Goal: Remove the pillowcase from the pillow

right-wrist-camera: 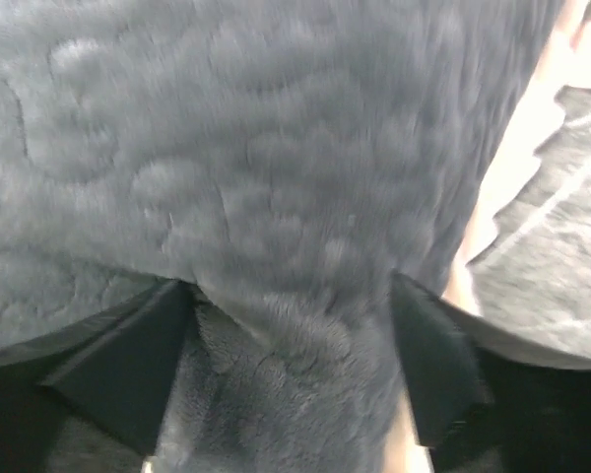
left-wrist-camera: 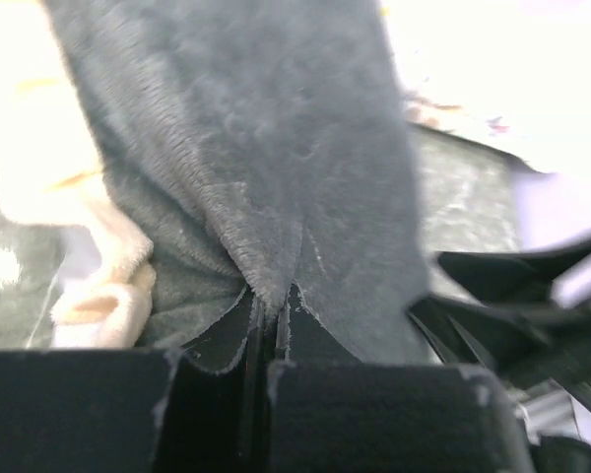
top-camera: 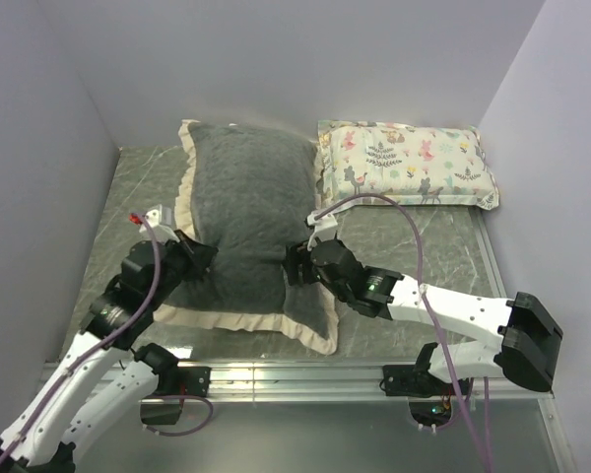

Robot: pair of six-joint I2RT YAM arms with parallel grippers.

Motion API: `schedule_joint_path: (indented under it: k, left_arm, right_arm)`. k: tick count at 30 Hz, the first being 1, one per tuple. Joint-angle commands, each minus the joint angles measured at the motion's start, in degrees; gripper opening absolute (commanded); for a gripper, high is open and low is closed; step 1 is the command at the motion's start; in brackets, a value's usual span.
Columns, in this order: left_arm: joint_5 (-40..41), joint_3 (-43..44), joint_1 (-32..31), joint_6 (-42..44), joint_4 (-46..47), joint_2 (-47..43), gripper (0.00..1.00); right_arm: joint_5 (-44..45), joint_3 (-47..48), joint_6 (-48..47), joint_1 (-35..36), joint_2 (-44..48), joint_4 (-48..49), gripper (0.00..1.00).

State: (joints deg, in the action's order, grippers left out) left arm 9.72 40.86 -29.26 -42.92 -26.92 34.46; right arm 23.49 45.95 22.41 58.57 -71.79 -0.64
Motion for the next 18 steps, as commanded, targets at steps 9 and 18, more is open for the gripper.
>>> schedule_joint_path:
  k: [9, 18]
  left_arm:
    - [-13.1, 23.0, -0.5, 8.2, 4.9, 0.7, 0.00]
    - [-9.9, 27.7, -4.3, 7.1, 10.3, 13.2, 0.00]
  right_arm:
    - [0.9, 5.4, -7.6, 4.1, 9.6, 5.5, 0.94]
    - [9.8, 1.9, -21.9, 21.0, 18.9, 12.5, 1.00]
